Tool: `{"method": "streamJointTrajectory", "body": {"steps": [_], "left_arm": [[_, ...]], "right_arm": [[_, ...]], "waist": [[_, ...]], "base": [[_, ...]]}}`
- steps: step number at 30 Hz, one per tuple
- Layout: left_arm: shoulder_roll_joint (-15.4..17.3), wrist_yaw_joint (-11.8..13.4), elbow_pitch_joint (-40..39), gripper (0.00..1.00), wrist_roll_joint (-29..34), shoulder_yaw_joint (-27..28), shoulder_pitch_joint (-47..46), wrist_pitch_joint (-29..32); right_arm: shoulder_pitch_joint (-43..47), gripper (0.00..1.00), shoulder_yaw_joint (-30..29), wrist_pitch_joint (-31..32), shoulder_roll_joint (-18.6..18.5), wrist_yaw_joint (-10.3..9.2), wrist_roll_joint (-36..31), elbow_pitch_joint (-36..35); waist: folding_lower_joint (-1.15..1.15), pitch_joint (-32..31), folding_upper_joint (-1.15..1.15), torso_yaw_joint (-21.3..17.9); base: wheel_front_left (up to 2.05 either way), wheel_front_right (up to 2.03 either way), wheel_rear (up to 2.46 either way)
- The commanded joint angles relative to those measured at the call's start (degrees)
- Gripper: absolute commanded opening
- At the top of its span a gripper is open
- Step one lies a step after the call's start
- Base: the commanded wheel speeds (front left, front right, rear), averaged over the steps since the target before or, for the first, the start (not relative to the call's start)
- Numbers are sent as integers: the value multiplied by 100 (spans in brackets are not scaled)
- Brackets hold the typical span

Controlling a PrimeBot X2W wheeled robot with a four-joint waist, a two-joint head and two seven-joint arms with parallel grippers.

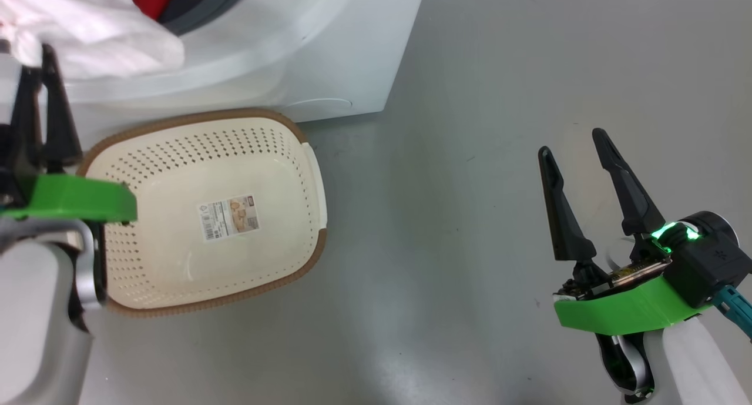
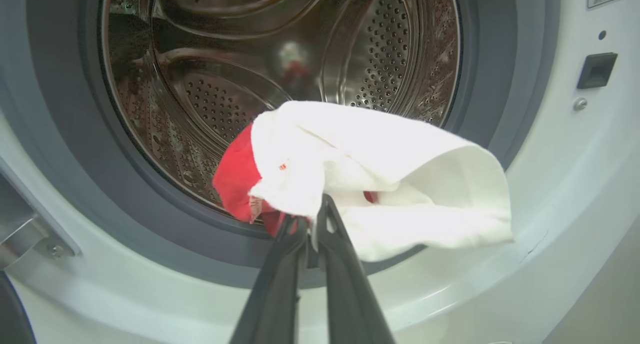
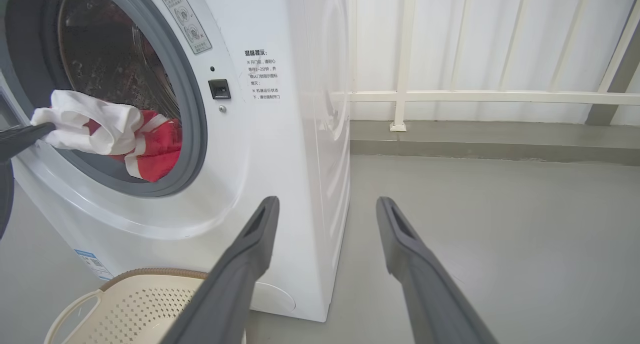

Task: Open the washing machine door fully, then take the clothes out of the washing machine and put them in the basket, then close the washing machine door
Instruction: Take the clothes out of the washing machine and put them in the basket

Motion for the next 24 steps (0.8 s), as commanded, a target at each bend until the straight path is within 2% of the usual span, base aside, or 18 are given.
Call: {"method": "streamJointTrajectory", "body": {"steps": [1, 11, 24], "left_arm": [[259, 77, -249, 0, -35, 209, 129, 24], [223, 225, -1069, 0, -130, 195, 703, 182], [38, 534, -2422, 0, 5, -142, 1461, 514]], "right_arm": [[48, 100, 113, -36, -34, 35, 51, -149], [84, 100, 17, -36, -34, 35, 54, -171], [267, 100, -159, -36, -34, 35, 54, -245]], "waist": [[0, -31, 0, 27], [0, -171, 0, 123], [0, -465, 0, 315]], "base": [[0, 0, 0], [0, 0, 0], [0, 0, 0]]}}
